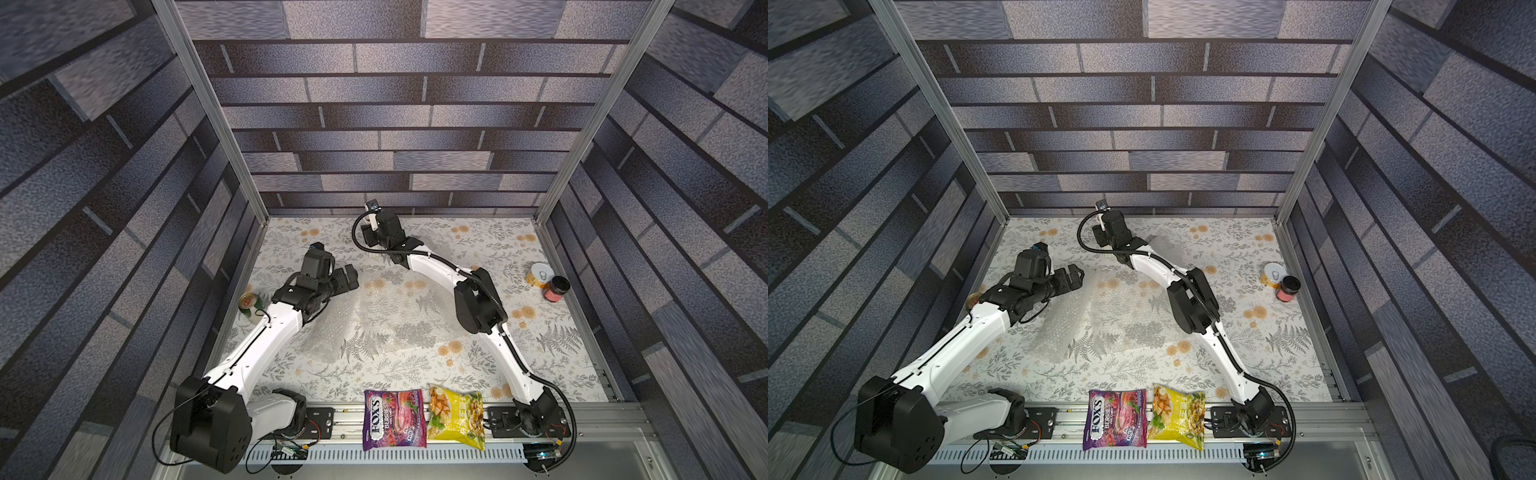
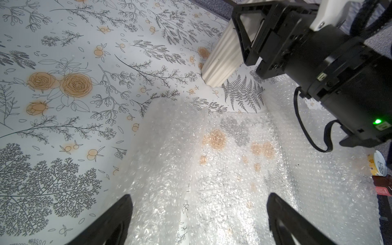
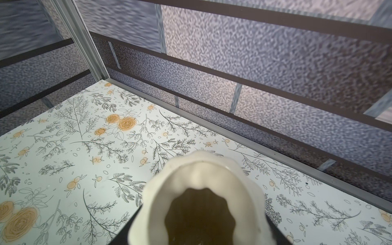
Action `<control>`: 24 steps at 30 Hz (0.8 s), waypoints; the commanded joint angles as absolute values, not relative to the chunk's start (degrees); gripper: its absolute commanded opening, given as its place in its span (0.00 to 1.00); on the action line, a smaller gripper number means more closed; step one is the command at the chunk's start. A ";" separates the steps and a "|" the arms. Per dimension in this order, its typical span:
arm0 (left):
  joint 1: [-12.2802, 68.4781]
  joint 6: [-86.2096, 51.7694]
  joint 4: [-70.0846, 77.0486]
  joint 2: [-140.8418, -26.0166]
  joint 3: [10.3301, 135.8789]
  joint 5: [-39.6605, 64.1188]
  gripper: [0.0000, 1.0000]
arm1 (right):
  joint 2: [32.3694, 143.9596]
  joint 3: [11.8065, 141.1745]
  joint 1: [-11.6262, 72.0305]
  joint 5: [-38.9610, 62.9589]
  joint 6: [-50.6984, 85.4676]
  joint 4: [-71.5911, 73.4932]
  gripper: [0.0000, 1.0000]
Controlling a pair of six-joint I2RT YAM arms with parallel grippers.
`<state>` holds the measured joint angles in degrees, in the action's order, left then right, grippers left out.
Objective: Unwrap the vase from the bubble wrap
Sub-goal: Place the vase at the center of the board.
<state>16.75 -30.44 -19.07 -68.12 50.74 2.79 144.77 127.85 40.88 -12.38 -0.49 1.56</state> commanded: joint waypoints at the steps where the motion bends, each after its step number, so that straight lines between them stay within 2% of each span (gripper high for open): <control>1: 16.42 -30.72 -20.77 -66.47 49.92 2.63 1.00 | 143.71 127.44 40.72 -13.05 -0.09 4.26 0.46; 12: 16.39 -31.05 -20.92 -65.88 49.55 2.72 1.00 | 142.93 127.71 40.80 -13.36 -0.10 2.91 0.72; 15: 16.37 -31.06 -21.07 -65.67 49.33 2.64 1.00 | 142.62 127.71 40.68 -13.14 -0.18 2.48 0.73; 17: 16.43 -31.19 -21.18 -65.56 49.22 2.55 1.00 | 142.43 127.71 40.77 -13.21 -0.14 2.37 0.78; 24: 16.43 -31.20 -21.68 -64.72 48.96 1.71 1.00 | 139.38 125.96 40.69 -13.10 0.14 2.40 0.79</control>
<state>16.78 -30.46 -20.21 -66.76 49.67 2.72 144.31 127.31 40.84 -12.62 -0.30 1.72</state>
